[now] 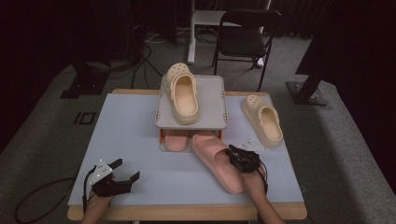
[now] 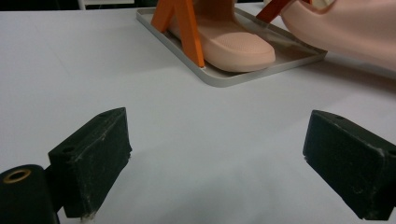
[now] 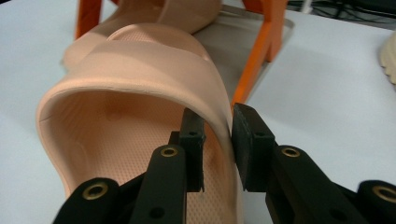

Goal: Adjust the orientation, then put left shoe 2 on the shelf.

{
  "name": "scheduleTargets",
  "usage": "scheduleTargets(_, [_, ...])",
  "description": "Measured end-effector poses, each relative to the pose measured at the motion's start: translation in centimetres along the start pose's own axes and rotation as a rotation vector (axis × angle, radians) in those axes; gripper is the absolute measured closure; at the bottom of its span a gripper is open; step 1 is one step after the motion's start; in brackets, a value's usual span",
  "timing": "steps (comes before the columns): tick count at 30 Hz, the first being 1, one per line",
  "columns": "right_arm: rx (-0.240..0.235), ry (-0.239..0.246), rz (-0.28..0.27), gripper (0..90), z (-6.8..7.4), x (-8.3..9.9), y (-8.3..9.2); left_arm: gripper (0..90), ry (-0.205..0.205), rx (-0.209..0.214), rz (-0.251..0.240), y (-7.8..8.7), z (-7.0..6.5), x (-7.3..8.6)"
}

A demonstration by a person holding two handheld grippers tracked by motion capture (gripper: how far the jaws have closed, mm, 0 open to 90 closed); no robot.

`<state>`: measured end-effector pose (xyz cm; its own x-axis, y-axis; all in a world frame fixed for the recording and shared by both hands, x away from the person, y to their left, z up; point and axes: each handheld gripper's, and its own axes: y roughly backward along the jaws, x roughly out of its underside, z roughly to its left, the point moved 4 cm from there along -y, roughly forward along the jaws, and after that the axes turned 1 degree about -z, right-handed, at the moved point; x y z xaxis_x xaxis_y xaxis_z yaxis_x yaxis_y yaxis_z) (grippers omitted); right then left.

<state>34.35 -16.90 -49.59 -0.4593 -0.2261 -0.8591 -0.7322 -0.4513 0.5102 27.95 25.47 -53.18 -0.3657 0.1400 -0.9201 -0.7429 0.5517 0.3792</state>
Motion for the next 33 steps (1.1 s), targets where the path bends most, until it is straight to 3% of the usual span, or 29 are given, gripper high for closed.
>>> scheduleTargets(7, [0.056, -0.058, 0.016, 73.0, 0.6, -0.1, -1.3, 7.4, -0.001, 0.006, -0.001, -0.2, 0.0, -0.1])
scheduleTargets(9, [0.056, -0.065, 0.021, 72.2, 1.0, -0.2, -1.7, 7.4, -0.003, 0.006, 0.0, -0.2, -0.1, -0.1])
scheduleTargets(13, [0.103, -0.057, 0.042, 72.2, 1.5, -0.3, -2.6, 7.3, -0.002, 0.009, 0.0, -0.2, -0.1, -0.1])
scheduleTargets(17, [0.127, -0.114, 0.025, 72.8, 1.5, -0.5, -2.8, 7.4, 0.002, 0.009, -0.003, -0.2, 0.0, -0.1])
scheduleTargets(23, [0.164, -0.134, 0.011, 71.2, 2.2, -1.0, -3.2, 7.4, -0.001, 0.008, -0.001, -0.2, 0.0, 0.0])
scheduleTargets(26, [0.169, -0.167, 0.001, 68.9, 2.2, -1.1, -3.6, 7.4, 0.001, 0.007, -0.003, -0.2, 0.0, -0.1])
scheduleTargets(33, [0.118, -0.218, -0.014, 56.7, 3.1, -1.2, -3.9, 7.4, -0.007, 0.009, 0.003, -0.2, 0.1, 0.0])
